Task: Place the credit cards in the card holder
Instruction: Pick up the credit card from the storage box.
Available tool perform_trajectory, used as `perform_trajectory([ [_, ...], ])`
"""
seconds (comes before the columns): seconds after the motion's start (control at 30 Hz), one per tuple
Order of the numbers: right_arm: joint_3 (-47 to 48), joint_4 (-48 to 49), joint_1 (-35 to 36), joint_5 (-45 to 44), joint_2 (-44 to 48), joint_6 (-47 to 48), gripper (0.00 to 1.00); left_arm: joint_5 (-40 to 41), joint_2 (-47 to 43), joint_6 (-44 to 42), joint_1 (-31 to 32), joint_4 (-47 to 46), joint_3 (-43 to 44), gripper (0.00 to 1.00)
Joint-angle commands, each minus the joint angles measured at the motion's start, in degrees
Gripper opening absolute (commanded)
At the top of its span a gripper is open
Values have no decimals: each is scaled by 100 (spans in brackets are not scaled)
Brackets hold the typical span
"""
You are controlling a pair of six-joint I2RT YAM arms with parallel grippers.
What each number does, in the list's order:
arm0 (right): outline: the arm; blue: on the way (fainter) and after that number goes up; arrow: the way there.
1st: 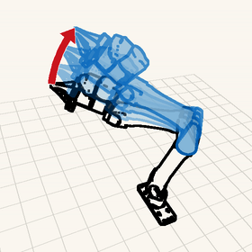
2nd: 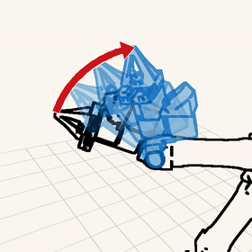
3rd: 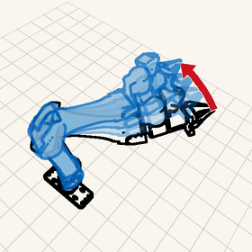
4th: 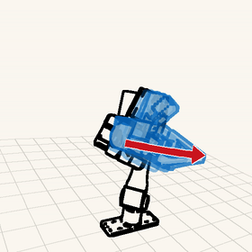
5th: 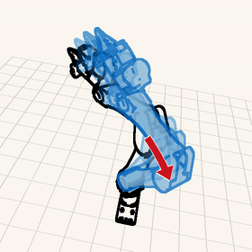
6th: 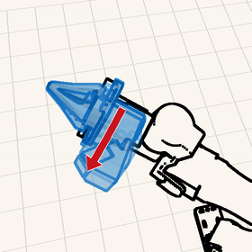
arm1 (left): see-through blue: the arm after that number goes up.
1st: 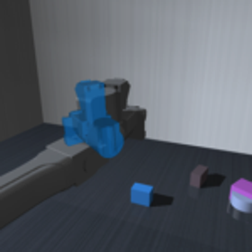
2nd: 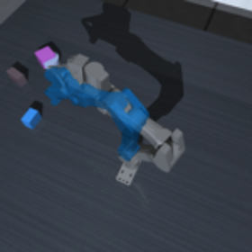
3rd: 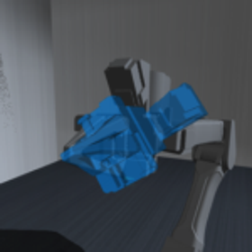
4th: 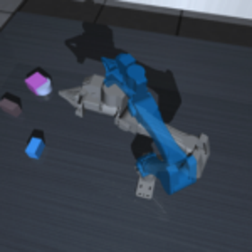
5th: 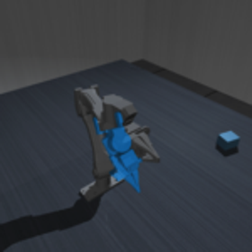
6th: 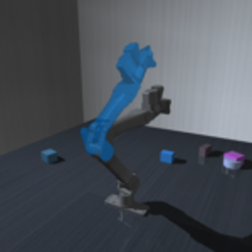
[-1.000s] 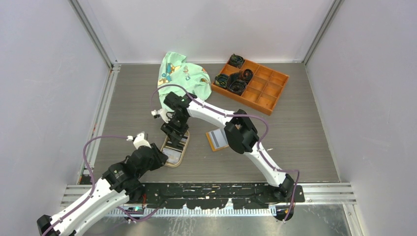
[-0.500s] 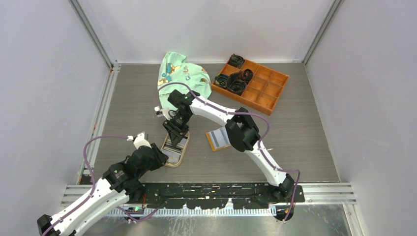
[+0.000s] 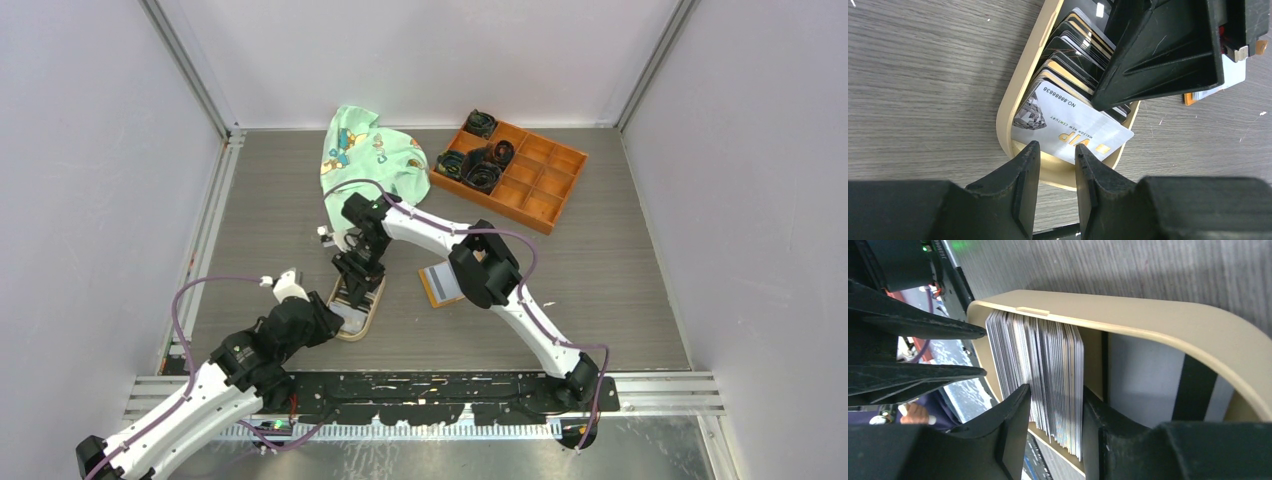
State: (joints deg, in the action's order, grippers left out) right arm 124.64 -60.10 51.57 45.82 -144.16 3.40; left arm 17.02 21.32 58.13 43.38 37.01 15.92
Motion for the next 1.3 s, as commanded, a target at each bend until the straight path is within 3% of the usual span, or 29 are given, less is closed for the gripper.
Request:
perform_trajectory([
  [0.0,78,51,65,617,88,-217,41,4,15,-21,-15,-206,5,33],
  [0.17,74,122,-31,754,235,-285,23,12,-58,-12,-14,-183,-10,33],
  [0.33,29,161,-191,797,346,-309,12,12,-43,-12,-20,-190,-5,33],
  [0.53,-48,222,-350,549,453,-311,8,-5,20,-12,-18,-245,-1,33],
  [0.6,-54,210,-381,540,452,-309,13,-7,30,-12,-14,-266,-12,33],
  [0.7,-80,200,-387,639,446,-294,29,-19,50,-21,-16,-292,-10,33],
  [0.83,-80,193,-393,778,420,-318,40,-14,61,-27,-14,-289,-17,33],
  [1.03,-98,191,-438,840,440,-328,49,-14,68,-38,-15,-303,-2,33],
  [1.27,-114,178,-492,820,498,-326,49,-23,125,-56,-15,-345,16,33],
])
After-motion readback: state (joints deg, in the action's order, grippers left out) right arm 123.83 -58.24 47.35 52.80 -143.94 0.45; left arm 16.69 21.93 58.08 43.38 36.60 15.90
